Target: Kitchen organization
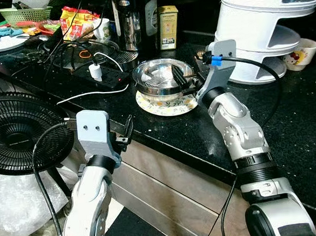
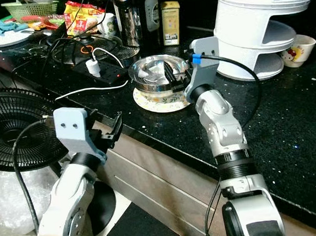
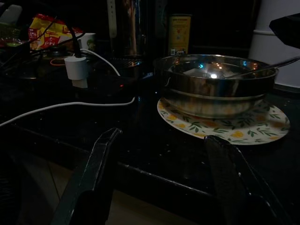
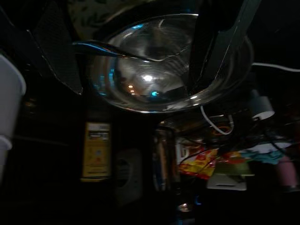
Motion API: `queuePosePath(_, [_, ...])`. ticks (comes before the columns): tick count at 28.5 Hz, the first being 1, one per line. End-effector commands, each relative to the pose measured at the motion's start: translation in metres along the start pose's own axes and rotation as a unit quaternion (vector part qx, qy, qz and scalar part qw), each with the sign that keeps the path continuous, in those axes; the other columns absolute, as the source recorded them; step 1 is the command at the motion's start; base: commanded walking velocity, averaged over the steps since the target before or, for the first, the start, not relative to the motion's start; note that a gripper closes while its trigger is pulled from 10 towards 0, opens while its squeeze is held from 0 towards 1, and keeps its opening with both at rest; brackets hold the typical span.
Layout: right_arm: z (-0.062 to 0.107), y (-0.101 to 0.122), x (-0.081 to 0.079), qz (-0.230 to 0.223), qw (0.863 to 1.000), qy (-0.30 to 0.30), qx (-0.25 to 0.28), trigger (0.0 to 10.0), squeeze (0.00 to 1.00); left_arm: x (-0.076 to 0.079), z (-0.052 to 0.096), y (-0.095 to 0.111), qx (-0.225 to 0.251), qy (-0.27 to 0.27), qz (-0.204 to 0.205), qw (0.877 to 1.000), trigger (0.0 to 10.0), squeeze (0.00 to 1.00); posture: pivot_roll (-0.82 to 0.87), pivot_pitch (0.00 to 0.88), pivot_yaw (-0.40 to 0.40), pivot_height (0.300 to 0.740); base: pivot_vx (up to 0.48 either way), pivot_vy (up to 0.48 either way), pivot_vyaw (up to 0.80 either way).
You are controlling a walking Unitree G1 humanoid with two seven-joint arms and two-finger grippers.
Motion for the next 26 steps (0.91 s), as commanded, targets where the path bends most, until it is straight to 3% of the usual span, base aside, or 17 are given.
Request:
queuePosePath(1, [-0.003, -0.005, 0.000, 0.003, 1.000, -0.004, -0.016, 10.0, 0.00, 0.001, 0.000, 0.002, 0.003, -0.002, -0.006, 1.000, 10.0, 0.00, 0.06, 0.000, -0.006, 0.740, 0.000, 0.000, 0.00])
queuePosePath(5, [-0.007, -0.017, -0.008, -0.002, 0.999, 0.004, -0.051, 10.0, 0.00, 0.002, 0.000, 0.002, 0.002, -0.003, -0.006, 1.000, 10.0, 0.00, 0.06, 0.000, -0.005, 0.740, 0.000, 0.000, 0.00])
queuePosePath(7, [-0.014, -0.018, -0.014, -0.047, 0.997, 0.006, -0.059, 10.0, 0.00, 0.003, 0.000, 0.004, 0.005, -0.004, -0.005, 1.000, 10.0, 0.00, 0.06, 0.000, -0.004, 0.740, 0.000, 0.000, 0.00])
queuePosePath(10, [-0.019, -0.015, -0.015, -0.081, 0.995, 0.002, -0.058, 10.0, 0.00, 0.004, 0.000, 0.004, 0.005, -0.004, -0.005, 1.000, 10.0, 0.00, 0.07, 0.000, -0.007, 0.740, 0.000, 0.000, 0.00])
queuePosePath(22, [-0.026, -0.012, -0.015, -0.085, 0.995, -0.005, -0.058, 10.0, 0.00, 0.007, 0.000, 0.004, 0.005, -0.003, -0.005, 1.000, 10.0, 0.00, 0.07, 0.000, -0.009, 0.740, 0.000, 0.000, 0.00])
queuePosePath(26, [-0.029, -0.005, -0.003, -0.092, 0.995, -0.030, -0.037, 10.0, 0.00, 0.008, -0.001, 0.005, 0.005, -0.004, -0.006, 1.000, 10.0, 0.00, 0.08, 0.000, -0.005, 0.740, 0.000, 0.000, 0.00])
Point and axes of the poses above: a point about 5 cm out from each wrist's last joint towards the gripper, its own z axis pointing back from the gripper into the wrist, its own y axis along the axis of the wrist's last joint, x = y × z, the point moved 6 cm from there along -z, pointing out of the wrist towards the gripper, and after that the axes turned 10 degrees about z, right-handed, at the moved point
